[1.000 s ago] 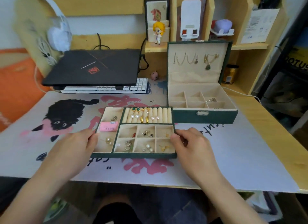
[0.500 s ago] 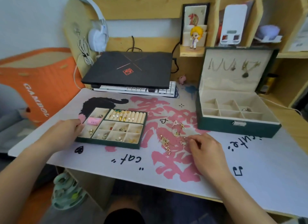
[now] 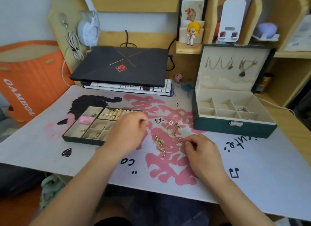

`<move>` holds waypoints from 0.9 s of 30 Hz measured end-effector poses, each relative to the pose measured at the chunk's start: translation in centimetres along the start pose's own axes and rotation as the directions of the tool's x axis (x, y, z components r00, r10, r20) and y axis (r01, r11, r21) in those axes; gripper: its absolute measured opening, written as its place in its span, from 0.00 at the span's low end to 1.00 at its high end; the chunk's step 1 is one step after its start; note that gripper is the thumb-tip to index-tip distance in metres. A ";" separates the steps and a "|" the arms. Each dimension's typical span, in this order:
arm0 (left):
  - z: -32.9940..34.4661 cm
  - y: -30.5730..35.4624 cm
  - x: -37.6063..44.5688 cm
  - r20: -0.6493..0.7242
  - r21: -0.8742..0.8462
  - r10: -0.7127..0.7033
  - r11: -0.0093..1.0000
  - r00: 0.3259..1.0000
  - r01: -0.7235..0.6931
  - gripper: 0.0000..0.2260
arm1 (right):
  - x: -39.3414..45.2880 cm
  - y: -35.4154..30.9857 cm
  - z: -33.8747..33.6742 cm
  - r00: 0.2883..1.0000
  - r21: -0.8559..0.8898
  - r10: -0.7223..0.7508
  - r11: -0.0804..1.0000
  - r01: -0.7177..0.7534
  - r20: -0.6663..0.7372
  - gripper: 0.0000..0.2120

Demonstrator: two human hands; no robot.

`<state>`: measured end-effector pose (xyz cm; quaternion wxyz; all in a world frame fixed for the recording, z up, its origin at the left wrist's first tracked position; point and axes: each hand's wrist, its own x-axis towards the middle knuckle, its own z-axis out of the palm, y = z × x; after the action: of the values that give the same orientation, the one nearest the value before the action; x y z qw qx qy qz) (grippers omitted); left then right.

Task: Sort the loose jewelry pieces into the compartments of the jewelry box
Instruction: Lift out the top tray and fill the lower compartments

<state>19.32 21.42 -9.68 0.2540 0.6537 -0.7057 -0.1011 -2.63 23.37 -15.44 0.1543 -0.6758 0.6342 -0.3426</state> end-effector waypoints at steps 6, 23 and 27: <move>4.4 4.6 8.0 0.303 -0.010 0.049 0.999 0.952 -0.048 0.08 | -0.5 0.2 -1.2 0.996 0.225 0.090 0.971 -0.083 -0.020 0.15; 4.6 3.8 10.5 0.340 -0.285 -0.042 0.947 0.939 0.146 0.05 | 1.2 0.3 -3.9 0.929 0.324 0.212 0.894 -0.310 0.303 0.12; 4.3 4.6 11.2 0.114 -0.746 -0.098 0.649 0.989 0.150 0.08 | 5.6 -1.9 -6.1 0.970 0.260 0.077 0.956 -0.138 0.230 0.11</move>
<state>13.00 10.27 -8.59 0.4714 0.5332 -0.5620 -0.4215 -5.46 19.65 -8.39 0.3331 -0.6456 0.5959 -0.3422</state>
